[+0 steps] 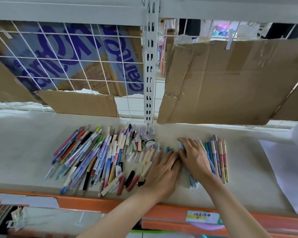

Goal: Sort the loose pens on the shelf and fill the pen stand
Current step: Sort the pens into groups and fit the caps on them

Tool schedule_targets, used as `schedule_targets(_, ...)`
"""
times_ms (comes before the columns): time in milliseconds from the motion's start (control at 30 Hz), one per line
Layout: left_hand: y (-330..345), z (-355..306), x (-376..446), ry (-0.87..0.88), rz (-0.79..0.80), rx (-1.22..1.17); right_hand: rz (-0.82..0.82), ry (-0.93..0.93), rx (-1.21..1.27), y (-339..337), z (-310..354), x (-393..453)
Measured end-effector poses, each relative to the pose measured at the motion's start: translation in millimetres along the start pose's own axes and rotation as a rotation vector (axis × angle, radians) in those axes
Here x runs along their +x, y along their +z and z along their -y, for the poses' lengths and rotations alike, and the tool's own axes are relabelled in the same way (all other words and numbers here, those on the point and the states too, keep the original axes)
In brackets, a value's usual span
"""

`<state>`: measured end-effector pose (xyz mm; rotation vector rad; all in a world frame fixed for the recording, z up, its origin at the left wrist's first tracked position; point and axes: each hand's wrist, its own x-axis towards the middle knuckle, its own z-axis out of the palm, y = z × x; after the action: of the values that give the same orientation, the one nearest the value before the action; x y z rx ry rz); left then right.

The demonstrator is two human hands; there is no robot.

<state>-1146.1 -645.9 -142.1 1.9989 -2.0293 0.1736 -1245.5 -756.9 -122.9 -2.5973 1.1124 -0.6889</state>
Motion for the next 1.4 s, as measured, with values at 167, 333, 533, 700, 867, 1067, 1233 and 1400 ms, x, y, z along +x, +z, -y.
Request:
schedule_targets(167, -5.6, 22.8, -8.9, -0.048, -0.061, 0.078, 0.031, -0.058, -0.078, 1.9, 11.0, -3.5)
schedule_targets(333, -10.8, 36.5, -19.5, -0.053, -0.073, 0.121, 0.034, -0.128, -0.177, -4.9, 8.2, -5.3)
schedule_targets(533, -6.9, 46.1, -22.0, -0.048, -0.156, 0.148, 0.051, -0.021, 0.099, -5.7, 31.0, -2.1)
schedule_targets(700, -7.3, 46.2, -24.9, -0.072, -0.164, 0.116, 0.07, 0.053, -0.051, 5.6, 35.2, -3.0)
schedule_targets(867, -18.3, 34.9, -20.5, -0.095, -0.146, 0.0, 0.144, 0.194, 0.108, -7.6, 22.3, 4.1)
schedule_targets(1067, -14.0, 9.0, 2.3, 0.001, -0.048, -0.211, 0.199, 0.247, 0.207, -11.1, 11.1, 11.9)
schedule_targets(1233, -11.5, 21.3, -5.2, -0.067, -0.112, -0.134, 0.093, -0.015, -0.069, 0.5, 5.6, -3.1)
schedule_targets(1400, -23.4, 40.6, -17.9, -0.091, -0.094, -0.111, 0.142, 0.036, -0.233, -2.6, -7.3, -3.6)
